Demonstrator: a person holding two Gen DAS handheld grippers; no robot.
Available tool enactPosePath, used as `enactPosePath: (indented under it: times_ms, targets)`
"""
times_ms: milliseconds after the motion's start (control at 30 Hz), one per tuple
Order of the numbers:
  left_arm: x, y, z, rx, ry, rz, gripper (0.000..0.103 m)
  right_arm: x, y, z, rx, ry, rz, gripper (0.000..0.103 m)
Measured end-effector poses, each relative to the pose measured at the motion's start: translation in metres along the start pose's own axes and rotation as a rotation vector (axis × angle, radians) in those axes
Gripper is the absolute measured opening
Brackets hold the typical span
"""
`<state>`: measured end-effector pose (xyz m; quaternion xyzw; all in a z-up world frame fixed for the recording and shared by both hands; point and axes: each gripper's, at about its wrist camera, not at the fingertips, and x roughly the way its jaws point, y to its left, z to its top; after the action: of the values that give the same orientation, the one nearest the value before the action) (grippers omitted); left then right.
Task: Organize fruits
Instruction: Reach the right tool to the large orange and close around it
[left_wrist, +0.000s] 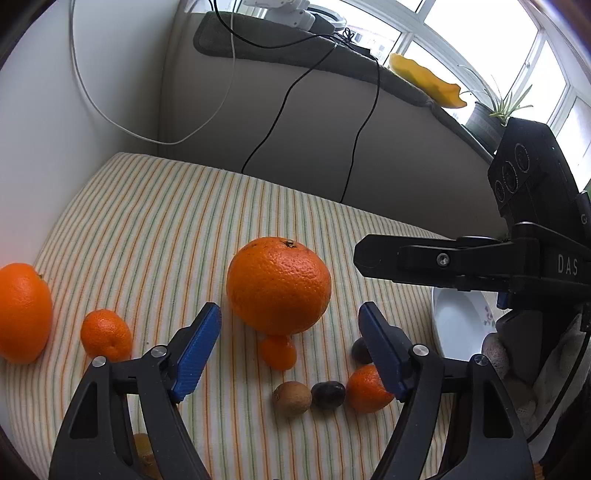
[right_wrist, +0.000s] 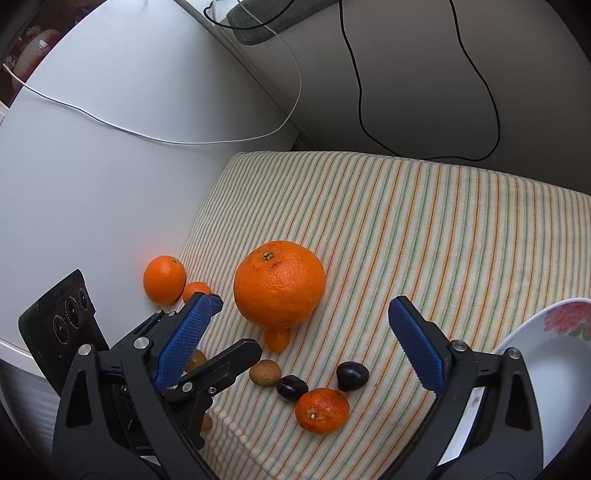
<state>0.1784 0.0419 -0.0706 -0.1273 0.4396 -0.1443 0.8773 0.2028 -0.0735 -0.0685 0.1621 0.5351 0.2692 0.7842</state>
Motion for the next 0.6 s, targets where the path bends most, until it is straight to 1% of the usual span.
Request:
enactPosePath:
  times_ms: [100, 233, 333, 433, 567, 600]
  targets:
    - [0.005, 0.001, 0.002, -0.003, 0.011, -0.006, 0.073, 0.011, -0.003, 0.004, 0.031, 0.023, 0.040, 0.094]
    - [0.012, 0.004, 0.005, -0.019, 0.022, -0.012, 0.073, 0.022, -0.002, 0.007, 0.066, 0.042, 0.072, 0.093]
    - [0.016, 0.005, 0.006, -0.024, 0.027, -0.012, 0.073, 0.032, 0.000, 0.009, 0.072, 0.058, 0.073, 0.093]
    - [0.019, 0.004, 0.008, -0.023, 0.031, -0.008, 0.073, 0.039, 0.003, 0.013, 0.075, 0.068, 0.071, 0.088]
    - [0.024, 0.007, 0.009, -0.028, 0.034, 0.001, 0.069, 0.052, 0.004, 0.019, 0.084, 0.078, 0.065, 0.087]
    - [0.024, 0.008, 0.010, -0.028, 0.035, 0.002, 0.068, 0.055, 0.005, 0.021, 0.086, 0.082, 0.066, 0.085]
